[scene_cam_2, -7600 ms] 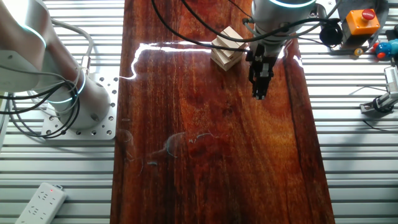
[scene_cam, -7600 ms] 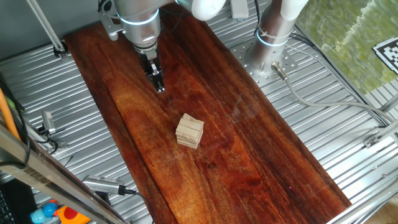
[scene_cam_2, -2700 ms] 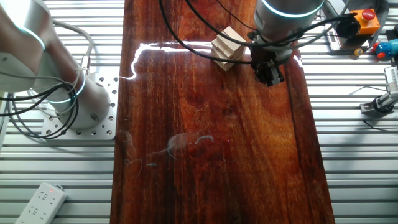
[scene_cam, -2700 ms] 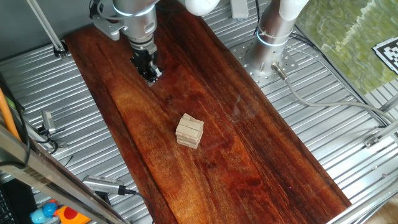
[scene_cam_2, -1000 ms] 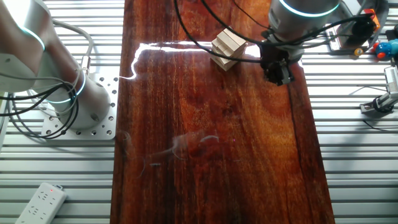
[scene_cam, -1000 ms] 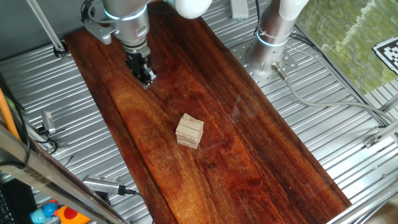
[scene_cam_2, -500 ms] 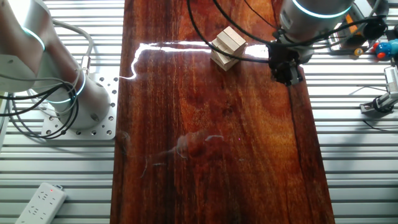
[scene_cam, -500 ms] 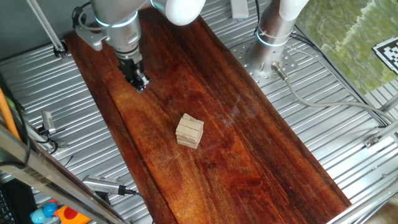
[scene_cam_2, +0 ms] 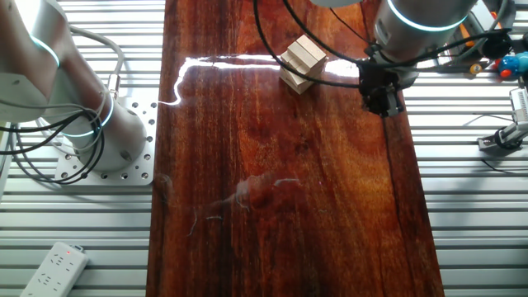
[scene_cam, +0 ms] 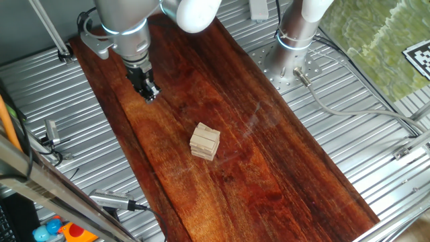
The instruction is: Play Jenga
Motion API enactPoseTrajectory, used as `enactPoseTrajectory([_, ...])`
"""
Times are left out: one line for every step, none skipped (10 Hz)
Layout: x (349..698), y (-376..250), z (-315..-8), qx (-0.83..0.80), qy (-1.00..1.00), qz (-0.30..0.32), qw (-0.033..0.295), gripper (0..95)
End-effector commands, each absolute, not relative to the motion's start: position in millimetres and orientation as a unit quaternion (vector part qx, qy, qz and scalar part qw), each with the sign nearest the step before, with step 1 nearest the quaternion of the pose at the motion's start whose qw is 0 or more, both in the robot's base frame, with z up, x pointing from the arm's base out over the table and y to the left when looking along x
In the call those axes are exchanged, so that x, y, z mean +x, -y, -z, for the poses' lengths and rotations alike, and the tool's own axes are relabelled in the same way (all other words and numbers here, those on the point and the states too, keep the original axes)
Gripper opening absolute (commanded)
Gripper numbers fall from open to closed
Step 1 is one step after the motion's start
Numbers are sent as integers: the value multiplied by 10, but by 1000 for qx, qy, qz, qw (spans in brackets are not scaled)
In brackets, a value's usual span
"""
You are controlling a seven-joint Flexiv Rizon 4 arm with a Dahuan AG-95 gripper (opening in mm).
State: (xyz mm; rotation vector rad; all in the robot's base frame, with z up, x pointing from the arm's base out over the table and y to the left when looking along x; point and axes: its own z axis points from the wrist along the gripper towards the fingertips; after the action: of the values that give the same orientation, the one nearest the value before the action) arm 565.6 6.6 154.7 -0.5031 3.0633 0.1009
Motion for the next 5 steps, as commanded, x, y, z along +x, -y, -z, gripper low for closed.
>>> enactPoseTrajectory([5649, -64, -1549, -162, -986, -32, 16, 0])
enactPoseTrajectory([5649, -67, -1548, -161, -986, -31, 15, 0])
enactPoseTrajectory([5648, -77, -1544, -159, -987, -31, 14, 0])
enactPoseTrajectory([5647, -99, -1536, -156, -987, -31, 14, 0])
enactPoseTrajectory([5645, -124, -1528, -154, -988, -31, 15, 190])
